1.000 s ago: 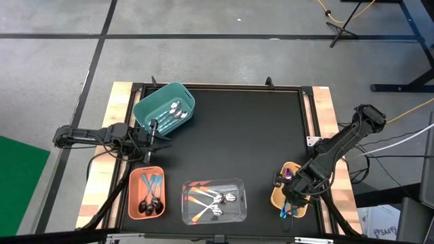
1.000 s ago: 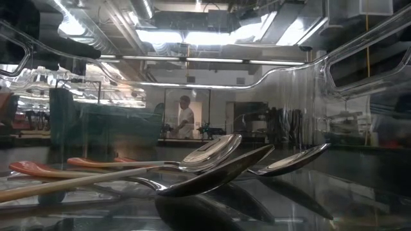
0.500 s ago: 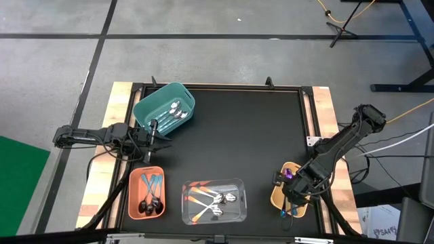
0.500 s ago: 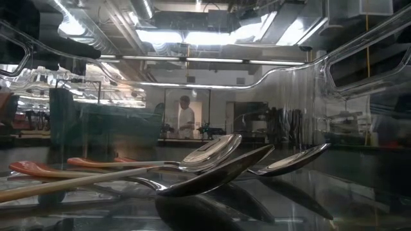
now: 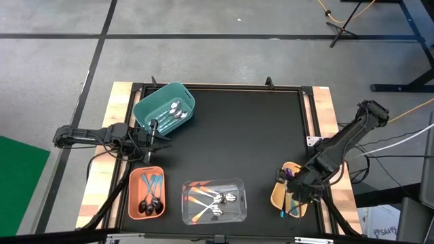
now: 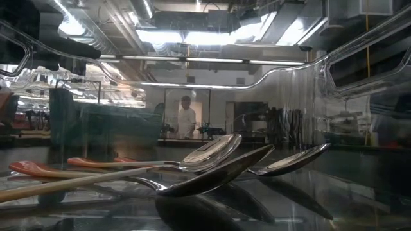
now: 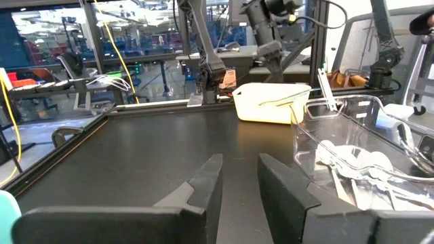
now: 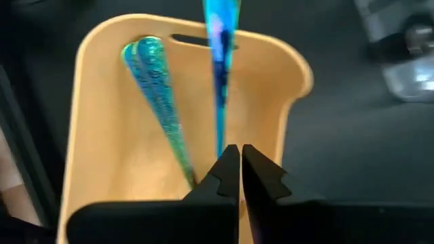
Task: Sort silverware by color (type)
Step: Put the purple spoon into the yellow bin
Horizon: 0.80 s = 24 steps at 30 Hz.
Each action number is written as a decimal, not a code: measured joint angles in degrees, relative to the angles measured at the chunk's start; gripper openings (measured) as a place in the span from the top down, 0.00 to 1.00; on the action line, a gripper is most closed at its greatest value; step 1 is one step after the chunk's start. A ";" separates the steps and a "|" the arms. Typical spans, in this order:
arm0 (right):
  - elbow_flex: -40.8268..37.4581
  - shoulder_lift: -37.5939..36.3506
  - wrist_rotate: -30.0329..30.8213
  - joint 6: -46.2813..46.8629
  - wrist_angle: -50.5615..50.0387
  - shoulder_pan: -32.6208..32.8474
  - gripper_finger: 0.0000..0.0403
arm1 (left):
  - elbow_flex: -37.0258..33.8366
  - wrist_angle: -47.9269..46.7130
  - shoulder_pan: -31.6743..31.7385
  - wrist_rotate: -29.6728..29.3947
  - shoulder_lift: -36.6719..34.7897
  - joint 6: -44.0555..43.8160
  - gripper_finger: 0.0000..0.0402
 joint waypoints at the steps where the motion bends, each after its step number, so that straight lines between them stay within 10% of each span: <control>1: 0.00 -0.80 0.84 0.02 0.02 0.00 0.98 | -0.01 0.01 0.01 0.00 0.01 0.00 0.78; 24: 0.07 -20.88 18.31 1.58 8.63 0.00 1.00 | -0.01 0.01 0.00 0.00 0.01 0.00 0.78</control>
